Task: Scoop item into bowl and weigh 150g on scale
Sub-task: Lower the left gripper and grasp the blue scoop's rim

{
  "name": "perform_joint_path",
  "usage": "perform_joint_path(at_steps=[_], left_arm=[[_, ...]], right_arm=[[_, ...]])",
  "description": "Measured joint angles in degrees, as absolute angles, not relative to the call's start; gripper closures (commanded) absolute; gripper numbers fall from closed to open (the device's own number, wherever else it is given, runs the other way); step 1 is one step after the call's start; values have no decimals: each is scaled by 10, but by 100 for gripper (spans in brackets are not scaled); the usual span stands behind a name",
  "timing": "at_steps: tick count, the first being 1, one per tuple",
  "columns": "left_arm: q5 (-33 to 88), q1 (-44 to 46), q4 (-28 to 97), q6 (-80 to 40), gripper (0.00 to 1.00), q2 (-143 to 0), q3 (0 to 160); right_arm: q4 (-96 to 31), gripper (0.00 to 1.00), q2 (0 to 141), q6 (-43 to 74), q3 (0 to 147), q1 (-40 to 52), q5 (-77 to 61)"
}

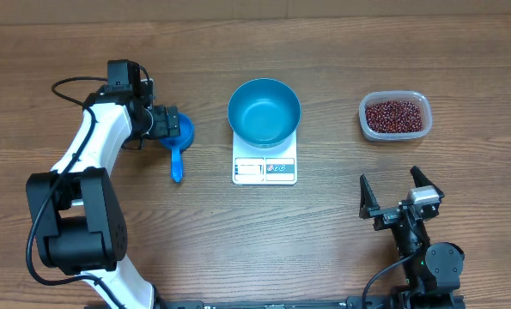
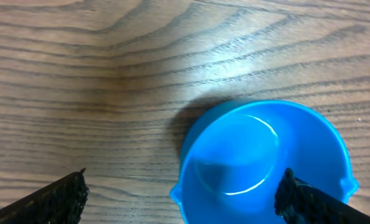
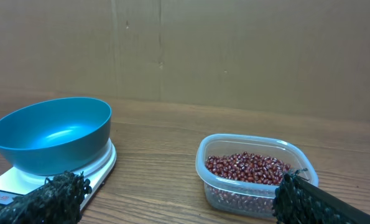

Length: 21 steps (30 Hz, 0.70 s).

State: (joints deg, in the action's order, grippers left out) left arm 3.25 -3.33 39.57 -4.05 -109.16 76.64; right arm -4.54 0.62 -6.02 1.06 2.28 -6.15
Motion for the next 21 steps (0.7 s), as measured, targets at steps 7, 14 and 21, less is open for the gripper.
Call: perform_joint_path(at_steps=[7, 14, 21], left_arm=[[48, -33, 396, -15, 0, -1092, 766], [50, -33, 394, -12, 0, -1092, 764], [49, -34, 399, -11, 13, -1092, 764]], right_arm=[[-45, 0, 6, -60, 11, 23, -62], [-45, 0, 6, -60, 11, 23, -62], [-45, 0, 6, -60, 11, 23, -62]])
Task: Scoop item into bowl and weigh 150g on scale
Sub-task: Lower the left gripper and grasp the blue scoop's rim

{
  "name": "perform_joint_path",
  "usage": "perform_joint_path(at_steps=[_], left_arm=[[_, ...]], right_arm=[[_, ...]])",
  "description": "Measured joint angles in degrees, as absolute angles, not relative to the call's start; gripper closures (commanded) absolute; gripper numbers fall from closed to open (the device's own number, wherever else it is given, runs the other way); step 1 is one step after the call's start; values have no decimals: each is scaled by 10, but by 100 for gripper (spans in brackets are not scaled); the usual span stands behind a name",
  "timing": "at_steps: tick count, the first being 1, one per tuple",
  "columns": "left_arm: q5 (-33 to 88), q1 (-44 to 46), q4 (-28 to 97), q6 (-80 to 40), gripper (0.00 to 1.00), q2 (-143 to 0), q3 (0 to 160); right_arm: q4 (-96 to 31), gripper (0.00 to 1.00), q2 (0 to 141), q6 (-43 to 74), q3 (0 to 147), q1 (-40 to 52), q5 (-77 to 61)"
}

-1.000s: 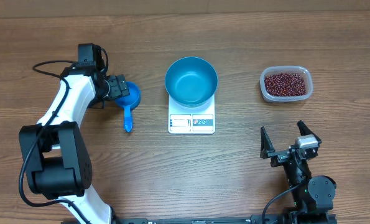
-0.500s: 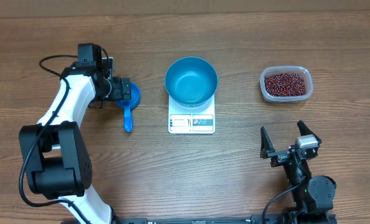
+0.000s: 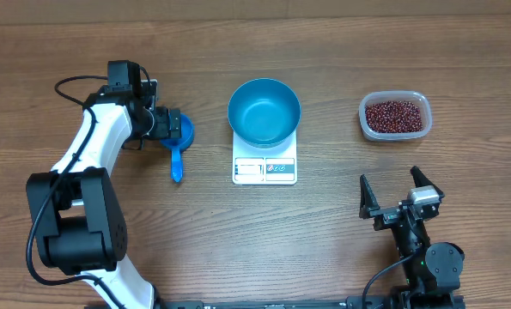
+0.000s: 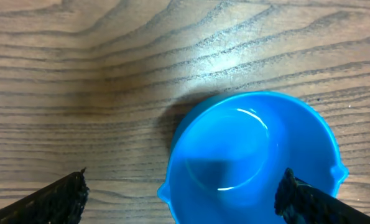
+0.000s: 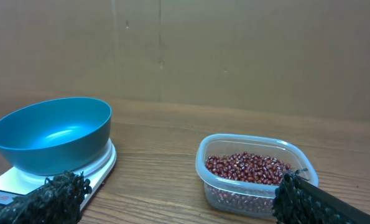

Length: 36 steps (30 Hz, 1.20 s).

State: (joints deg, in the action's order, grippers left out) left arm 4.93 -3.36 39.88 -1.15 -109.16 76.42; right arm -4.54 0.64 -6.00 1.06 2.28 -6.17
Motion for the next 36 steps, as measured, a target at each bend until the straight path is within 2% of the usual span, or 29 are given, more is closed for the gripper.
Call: perform_joint_path(at_steps=[1, 4, 7, 21, 27, 36], left_arm=[[49, -34, 401, -10, 14, -1092, 764], [40, -33, 407, -8, 4, -1092, 764], [28, -34, 410, 0, 0, -1092, 764], [14, -34, 443, 5, 0, -1095, 782], [12, -33, 505, 6, 0, -1158, 867], [10, -33, 511, 15, 0, -1183, 877]], right_arm=[[-45, 0, 6, -60, 11, 23, -62], [-45, 0, 6, -60, 11, 23, -62], [-45, 0, 6, -60, 11, 23, -62], [-46, 0, 6, -60, 11, 23, -62], [-45, 0, 6, -60, 11, 23, -62], [-45, 0, 6, -60, 11, 23, -62]])
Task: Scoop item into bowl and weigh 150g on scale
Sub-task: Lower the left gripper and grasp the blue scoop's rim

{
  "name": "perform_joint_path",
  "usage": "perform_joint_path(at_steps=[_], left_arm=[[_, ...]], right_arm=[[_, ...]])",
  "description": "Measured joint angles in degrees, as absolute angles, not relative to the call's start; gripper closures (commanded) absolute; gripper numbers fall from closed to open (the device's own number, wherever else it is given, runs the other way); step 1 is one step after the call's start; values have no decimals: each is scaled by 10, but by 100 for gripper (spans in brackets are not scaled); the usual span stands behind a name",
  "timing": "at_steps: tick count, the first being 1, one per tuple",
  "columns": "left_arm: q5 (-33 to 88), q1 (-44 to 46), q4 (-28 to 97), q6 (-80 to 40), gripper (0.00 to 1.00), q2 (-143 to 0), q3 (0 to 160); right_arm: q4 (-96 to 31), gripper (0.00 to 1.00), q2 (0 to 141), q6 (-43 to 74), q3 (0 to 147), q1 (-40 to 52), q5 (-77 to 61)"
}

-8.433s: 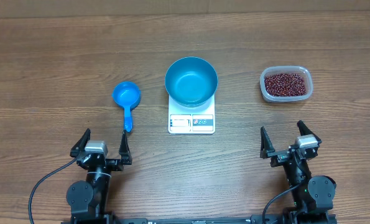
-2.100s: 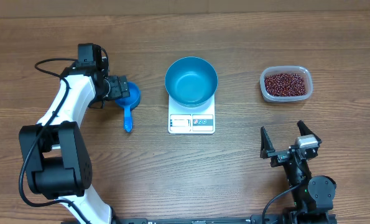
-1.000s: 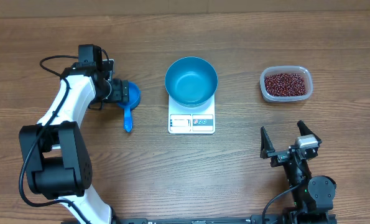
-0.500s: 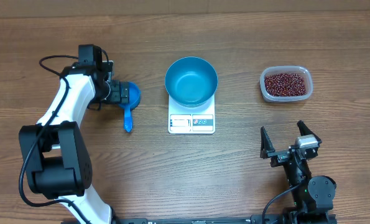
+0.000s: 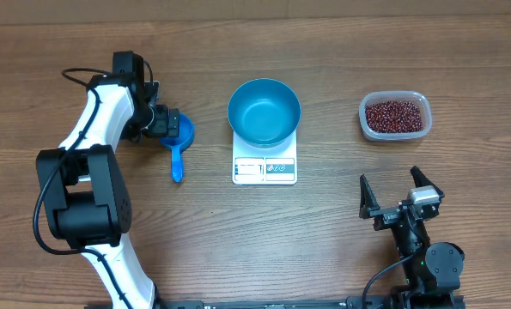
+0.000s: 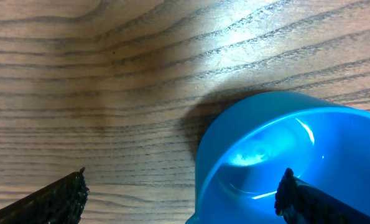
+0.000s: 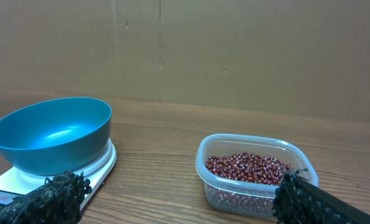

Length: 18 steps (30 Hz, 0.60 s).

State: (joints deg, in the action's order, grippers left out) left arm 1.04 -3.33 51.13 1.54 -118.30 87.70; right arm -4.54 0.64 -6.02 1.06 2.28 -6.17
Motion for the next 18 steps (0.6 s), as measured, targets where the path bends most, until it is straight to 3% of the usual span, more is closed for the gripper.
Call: perform_joint_path(at_steps=[18], left_arm=[[-24, -11, 503, 34, 0, -1201, 878]], right_arm=[[-45, 0, 6, -60, 11, 23, -62]])
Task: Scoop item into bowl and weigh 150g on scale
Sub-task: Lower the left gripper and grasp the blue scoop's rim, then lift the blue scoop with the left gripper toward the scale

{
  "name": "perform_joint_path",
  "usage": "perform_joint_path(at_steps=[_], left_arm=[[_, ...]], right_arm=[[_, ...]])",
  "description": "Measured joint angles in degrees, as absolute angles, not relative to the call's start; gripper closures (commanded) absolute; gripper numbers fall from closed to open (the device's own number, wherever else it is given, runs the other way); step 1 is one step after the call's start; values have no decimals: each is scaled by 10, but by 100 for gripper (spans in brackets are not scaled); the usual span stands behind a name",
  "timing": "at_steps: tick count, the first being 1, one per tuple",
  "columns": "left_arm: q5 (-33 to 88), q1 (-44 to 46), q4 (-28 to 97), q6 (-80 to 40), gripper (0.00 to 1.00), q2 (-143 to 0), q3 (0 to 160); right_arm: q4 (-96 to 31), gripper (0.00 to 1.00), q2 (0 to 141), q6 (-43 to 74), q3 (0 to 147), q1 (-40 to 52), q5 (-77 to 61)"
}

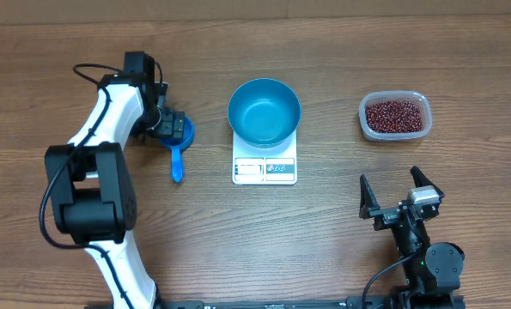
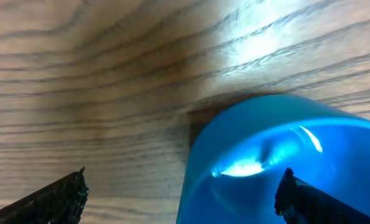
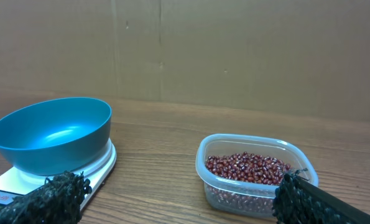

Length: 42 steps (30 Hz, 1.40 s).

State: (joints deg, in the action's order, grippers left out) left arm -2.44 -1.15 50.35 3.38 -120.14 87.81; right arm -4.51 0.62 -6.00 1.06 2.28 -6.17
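Note:
A blue scoop (image 1: 179,148) lies on the table left of the scale, cup end far, handle pointing toward the near edge. My left gripper (image 1: 169,124) hangs open over the cup; in the left wrist view the cup (image 2: 278,155) fills the lower right, one fingertip (image 2: 300,199) over it, the other (image 2: 54,196) over bare wood. An empty teal bowl (image 1: 264,111) sits on the white scale (image 1: 264,168). A clear tub of red beans (image 1: 395,115) stands at the far right. My right gripper (image 1: 398,193) rests open at the near right.
The wooden table (image 1: 324,232) carries nothing else. A brown cardboard wall (image 3: 234,50) closes off the far side. A black cable (image 1: 92,69) loops off the left arm near the far left.
The left arm has swung a little toward the far side and right, and its wrist has tilted, so the scoop's cup looks lower and closer in the left wrist view. The right arm is unchanged.
The left gripper has hovered open over the scoop's cup at every moment, shifting its arm slightly toward the far side and turning its wrist. The scoop has stayed where it lies. The right gripper, bowl, scale and bean tub have not moved.

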Motion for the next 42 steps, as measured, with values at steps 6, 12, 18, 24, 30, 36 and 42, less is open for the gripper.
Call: perform_joint_path(at_steps=[6, 12, 18, 24, 30, 36, 42], left_arm=[[-24, -11, 495, 34, 0, -1221, 879], [-24, -11, 493, 33, 0, -1221, 879], [-24, -11, 487, 33, 35, -1221, 879], [-24, -11, 487, 30, 76, -1221, 879], [-20, -11, 489, 28, 96, -1221, 883], [-21, -11, 511, 14, 96, -1221, 893], [-26, -11, 552, -5, 96, -1218, 909]], right_arm=[[-46, 0, 6, -60, 11, 23, -62], [-45, 0, 6, -60, 11, 23, -62], [-45, 0, 6, -60, 11, 23, -62], [-45, 0, 6, -60, 11, 23, -62], [-45, 0, 6, -60, 11, 23, -62], [-46, 0, 6, -60, 11, 23, -62], [-45, 0, 6, -60, 11, 23, -62]])
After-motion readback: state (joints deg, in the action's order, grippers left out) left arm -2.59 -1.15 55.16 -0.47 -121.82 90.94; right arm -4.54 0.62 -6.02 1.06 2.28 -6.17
